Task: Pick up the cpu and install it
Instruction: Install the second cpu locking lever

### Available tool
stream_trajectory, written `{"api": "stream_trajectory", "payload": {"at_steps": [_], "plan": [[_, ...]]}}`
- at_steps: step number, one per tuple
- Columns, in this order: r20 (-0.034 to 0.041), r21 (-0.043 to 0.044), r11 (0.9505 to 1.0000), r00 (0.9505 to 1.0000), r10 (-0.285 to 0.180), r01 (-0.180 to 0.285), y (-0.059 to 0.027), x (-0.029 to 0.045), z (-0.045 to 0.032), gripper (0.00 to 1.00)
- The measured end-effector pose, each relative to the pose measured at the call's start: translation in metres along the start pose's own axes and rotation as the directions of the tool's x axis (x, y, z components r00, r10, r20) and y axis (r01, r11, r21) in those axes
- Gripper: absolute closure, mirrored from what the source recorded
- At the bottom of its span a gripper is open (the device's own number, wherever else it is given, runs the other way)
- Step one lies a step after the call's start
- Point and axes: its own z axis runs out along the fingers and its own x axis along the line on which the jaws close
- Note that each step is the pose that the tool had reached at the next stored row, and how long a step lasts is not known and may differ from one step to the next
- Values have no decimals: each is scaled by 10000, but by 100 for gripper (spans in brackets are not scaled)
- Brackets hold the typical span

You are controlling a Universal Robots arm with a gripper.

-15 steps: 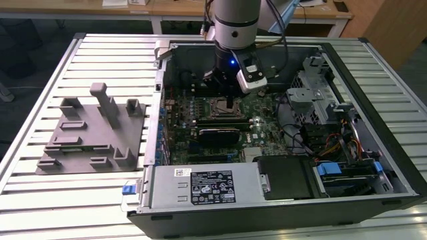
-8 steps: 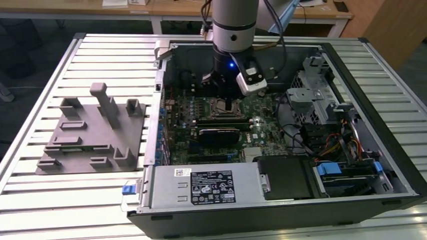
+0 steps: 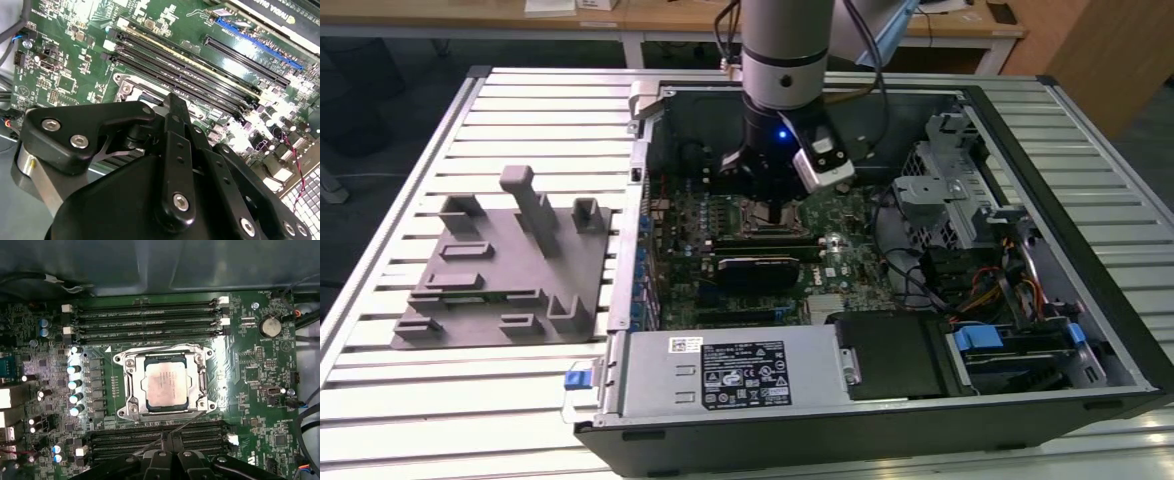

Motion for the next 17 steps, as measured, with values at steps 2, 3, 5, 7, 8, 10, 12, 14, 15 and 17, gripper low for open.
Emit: {"api": "stream_trajectory", "payload": {"at_steps": [2, 3, 5, 7, 8, 10, 12, 14, 15, 17], "plan": [[-1, 2, 10000, 10000, 12, -12, -1, 8, 11, 89], [-2, 4, 10000, 10000, 22, -22, -1, 10, 13, 89], [-2, 5, 10000, 10000, 25, -25, -1, 12, 12, 89], [-1, 3, 10000, 10000, 26, -26, -1, 14, 13, 89], [-1, 2, 10000, 10000, 29, -29, -2, 19, 15, 89], [-1, 1, 10000, 10000, 34, -34, -4, 44, 20, 89], [-2, -14, 10000, 10000, 42, -42, -6, 75, 26, 89], [-4, -26, 10000, 10000, 46, -46, -8, 103, 37, 89], [-5, -29, 10000, 10000, 47, -47, -10, 117, 44, 89], [-6, -38, 10000, 10000, 48, -48, -18, 141, 58, 89]]}}
